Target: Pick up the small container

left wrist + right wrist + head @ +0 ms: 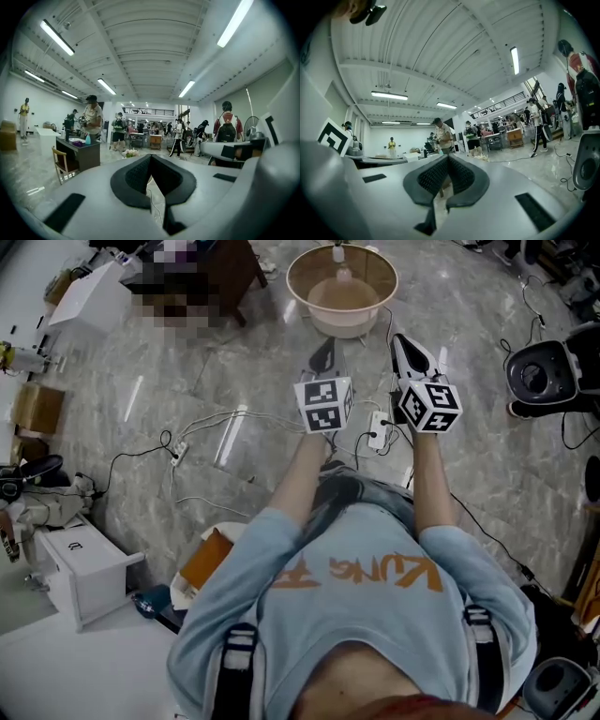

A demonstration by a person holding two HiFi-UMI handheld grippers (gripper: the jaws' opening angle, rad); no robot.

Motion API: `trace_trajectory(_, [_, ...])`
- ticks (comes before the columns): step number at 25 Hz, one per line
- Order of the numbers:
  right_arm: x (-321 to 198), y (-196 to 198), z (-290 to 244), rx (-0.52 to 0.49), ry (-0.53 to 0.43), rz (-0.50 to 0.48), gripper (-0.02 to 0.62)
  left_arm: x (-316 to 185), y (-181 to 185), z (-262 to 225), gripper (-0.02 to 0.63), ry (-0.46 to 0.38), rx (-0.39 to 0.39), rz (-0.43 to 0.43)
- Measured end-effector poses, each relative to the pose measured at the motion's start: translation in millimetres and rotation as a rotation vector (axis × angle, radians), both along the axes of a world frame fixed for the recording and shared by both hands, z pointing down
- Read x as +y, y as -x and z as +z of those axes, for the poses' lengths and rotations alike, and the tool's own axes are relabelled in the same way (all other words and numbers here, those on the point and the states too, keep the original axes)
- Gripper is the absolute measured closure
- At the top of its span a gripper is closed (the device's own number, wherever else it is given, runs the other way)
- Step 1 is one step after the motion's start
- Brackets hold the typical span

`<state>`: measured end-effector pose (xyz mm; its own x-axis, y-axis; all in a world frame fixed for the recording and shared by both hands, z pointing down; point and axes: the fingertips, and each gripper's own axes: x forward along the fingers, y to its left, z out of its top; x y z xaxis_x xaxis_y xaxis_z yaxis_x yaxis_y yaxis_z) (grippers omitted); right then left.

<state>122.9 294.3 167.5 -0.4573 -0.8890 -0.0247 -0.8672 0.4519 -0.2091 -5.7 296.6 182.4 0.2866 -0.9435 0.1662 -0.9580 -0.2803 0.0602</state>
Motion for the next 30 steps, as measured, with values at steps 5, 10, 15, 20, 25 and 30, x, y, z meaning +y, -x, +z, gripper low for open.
trace_trajectory(5, [-6,11,5,0.02,0.017,-0.025,0.583,-5,12,-3,0.583,-0.007,0.003,-0.014])
trace_trajectory(10, [-16,7,6,0.024,0.026,-0.028,0.583,-12,10,-4,0.583,-0.01,0.013,-0.01])
trace_trajectory(15, [-35,19,-8,0.122,-0.01,-0.049,0.583,-36,8,-7,0.583,-0.019,0.015,0.006])
trace_trajectory(20, [-64,11,-13,0.118,-0.027,-0.044,0.583,-66,-12,-2,0.583,-0.043,-0.025,0.065])
trace_trajectory(25, [-115,20,-19,0.127,-0.063,-0.051,0.583,-117,-12,10,0.583,-0.053,-0.049,0.092])
trace_trajectory(30, [-191,27,15,0.141,0.014,-0.044,0.583,-193,-1,33,0.583,-0.022,-0.069,0.088])
